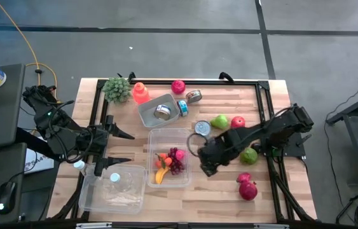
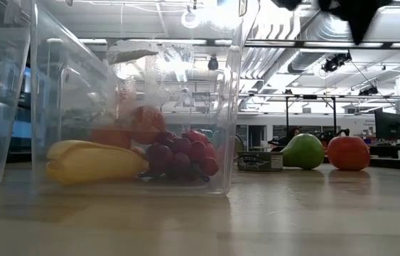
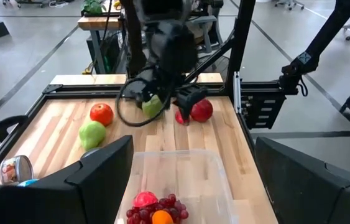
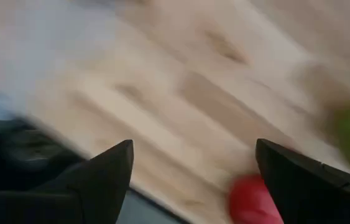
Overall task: Pick & Place Food Item
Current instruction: Put the green apple into the right transparent bin
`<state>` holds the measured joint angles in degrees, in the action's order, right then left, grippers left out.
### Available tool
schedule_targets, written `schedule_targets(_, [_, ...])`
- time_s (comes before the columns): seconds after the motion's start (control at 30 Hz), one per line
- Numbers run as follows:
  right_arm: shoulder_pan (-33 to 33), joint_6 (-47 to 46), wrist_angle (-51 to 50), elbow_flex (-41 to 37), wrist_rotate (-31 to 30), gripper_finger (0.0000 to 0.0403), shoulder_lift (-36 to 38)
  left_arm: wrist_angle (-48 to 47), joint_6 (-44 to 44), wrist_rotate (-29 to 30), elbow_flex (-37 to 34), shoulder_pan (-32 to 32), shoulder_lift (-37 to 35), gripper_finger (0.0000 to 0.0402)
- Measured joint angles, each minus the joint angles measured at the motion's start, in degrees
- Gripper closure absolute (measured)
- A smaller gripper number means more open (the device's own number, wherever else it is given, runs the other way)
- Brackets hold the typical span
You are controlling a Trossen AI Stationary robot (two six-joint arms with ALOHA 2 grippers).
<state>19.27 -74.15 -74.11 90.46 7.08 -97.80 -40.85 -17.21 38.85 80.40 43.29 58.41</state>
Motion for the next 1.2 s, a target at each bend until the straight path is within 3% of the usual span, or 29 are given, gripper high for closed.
schedule_targets(0.23, [4.27, -8.29, -14.43, 0.0, -9.77, 0.0105, 0.09, -0.03, 0.87, -0.01, 0.0, 0.0, -0.02, 0.0074])
schedule_targets(0.33, [5.61, -9.69, -15.74, 0.02, -13.78, 0.0113, 0.15, -0.01, 1.26, 0.0, 0.0, 0.0, -0.02, 0.0074])
schedule_targets(0.67, [7.22, -11.7, -13.86, 0.02, -14.73, 0.0109, 0.11, -0.26, 2.33, 0.0, 0.0, 0.0, -0.02, 0.0074])
schedule_targets(0.97, [7.21, -15.63, -15.71, -0.03, -15.1, 0.0055, 0.05, -0.47, 2.31, 0.0, 0.0, 0.0, -0.02, 0.0074])
schedule_targets(1.1, [7.23, -15.63, -15.78, -0.09, -19.16, 0.0013, -0.09, -0.47, 2.29, 0.0, 0.0, 0.0, -0.02, 0.0074])
schedule_targets(1.2, [7.19, -15.68, -15.77, -0.09, -20.6, 0.001, -0.09, -0.47, 2.27, 0.0, 0.0, 0.0, -0.02, 0.0074])
